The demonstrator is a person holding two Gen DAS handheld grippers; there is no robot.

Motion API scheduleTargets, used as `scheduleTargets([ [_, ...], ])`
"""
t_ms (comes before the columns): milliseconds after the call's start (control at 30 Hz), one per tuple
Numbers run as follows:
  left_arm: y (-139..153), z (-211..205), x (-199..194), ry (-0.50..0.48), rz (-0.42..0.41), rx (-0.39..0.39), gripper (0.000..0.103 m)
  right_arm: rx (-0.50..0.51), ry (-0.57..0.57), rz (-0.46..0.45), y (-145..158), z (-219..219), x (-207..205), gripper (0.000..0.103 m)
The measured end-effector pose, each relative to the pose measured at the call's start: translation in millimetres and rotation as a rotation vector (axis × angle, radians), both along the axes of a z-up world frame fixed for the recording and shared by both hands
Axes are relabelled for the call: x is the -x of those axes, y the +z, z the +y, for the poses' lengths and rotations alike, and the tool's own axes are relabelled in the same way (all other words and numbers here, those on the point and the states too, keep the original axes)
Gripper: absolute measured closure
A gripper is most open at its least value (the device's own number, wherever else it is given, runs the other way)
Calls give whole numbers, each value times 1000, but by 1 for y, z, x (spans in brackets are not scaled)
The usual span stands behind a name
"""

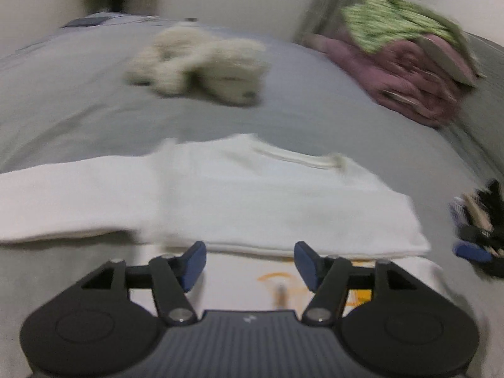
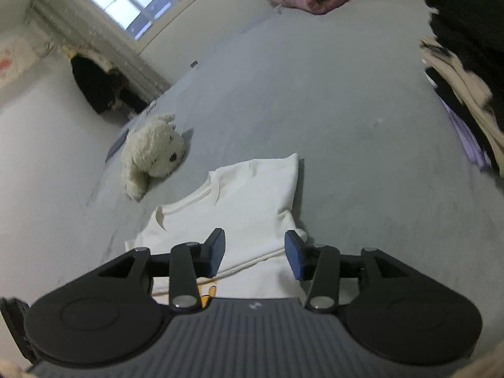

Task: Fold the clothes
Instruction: 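Open both grippers and lift them off the folded T-shirt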

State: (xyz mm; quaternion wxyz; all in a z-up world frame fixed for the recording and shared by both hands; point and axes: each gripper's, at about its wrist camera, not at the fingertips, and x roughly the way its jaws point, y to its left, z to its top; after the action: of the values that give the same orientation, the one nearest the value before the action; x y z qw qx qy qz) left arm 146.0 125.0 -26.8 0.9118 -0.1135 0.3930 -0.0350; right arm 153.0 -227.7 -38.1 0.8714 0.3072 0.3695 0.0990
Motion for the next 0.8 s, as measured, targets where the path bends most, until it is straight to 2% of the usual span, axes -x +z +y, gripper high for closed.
scheduleTargets([
  [167,-4,39,3,180,49,-35,26,-48,-25,-10,-10,5,13,51],
  [333,-12,78,7,388,82,-64,23,-35,-5,26,-16,10,14,50],
  [400,-12,91,7,447,82,-53,23,-61,0,10,-12,11,15,49],
  [500,-12,106,9,541,59,-77,23,-105,6,-3,-9,13,18,48],
  [633,-18,122,10,646,51,-52,23,-128,24,-9,-6,19,21,48],
  [800,-25,132,11,706,24,-37,23,-103,45,-14,-6,28,23,41],
])
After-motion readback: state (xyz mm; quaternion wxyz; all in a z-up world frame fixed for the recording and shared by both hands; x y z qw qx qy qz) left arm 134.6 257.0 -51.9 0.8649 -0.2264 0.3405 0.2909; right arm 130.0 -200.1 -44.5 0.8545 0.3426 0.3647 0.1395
